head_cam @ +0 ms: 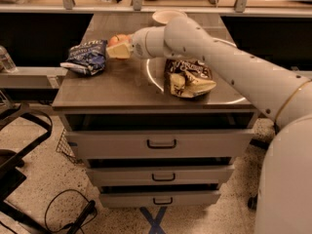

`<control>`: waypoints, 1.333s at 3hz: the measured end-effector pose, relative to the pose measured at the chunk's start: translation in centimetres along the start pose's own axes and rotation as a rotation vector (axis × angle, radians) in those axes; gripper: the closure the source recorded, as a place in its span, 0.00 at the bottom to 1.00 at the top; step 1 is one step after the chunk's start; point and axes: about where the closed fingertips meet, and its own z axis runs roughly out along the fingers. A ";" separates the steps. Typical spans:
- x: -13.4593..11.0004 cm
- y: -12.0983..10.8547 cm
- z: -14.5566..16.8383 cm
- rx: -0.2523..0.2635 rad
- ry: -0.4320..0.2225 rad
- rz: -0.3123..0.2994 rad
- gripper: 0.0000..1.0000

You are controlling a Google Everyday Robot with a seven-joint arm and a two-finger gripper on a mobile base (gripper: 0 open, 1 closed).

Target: Move apple near blue chip bag

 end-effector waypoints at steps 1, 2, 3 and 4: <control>1.3 0.1 1.8 0.004 0.024 -0.008 1.00; 1.5 0.3 2.1 0.003 0.029 -0.010 0.86; 1.5 0.4 2.3 -0.001 0.030 -0.009 0.62; 1.6 0.7 2.6 -0.006 0.031 -0.009 0.31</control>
Offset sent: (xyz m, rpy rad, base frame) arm 0.0066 0.0108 -0.0181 -0.0251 0.0070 -0.0013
